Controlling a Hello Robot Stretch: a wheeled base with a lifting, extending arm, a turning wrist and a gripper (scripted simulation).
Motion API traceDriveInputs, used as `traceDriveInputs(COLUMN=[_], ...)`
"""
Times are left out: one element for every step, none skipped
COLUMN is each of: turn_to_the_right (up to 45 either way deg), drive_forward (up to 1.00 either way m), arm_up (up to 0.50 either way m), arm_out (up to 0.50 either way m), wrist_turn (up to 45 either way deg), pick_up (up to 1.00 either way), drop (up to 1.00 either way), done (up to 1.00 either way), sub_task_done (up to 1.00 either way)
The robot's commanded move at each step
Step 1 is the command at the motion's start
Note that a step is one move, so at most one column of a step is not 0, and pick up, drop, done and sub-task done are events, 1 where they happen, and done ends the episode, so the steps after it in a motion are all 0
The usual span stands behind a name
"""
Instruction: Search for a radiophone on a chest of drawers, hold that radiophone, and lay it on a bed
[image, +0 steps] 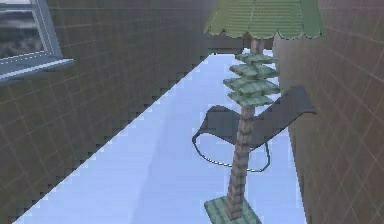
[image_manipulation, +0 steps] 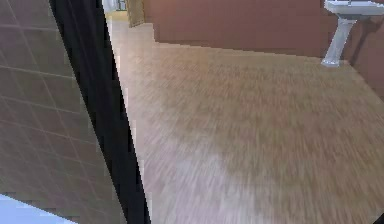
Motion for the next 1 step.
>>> traceDriveInputs(turn_to_the_right=[-24.0], drive_forward=[0.00], arm_up=[0.00], arm_out=[0.00], wrist_turn=[0.0], pick_up=[0.00], drop=[0.00], done=[0.00], sub_task_done=[0.00])
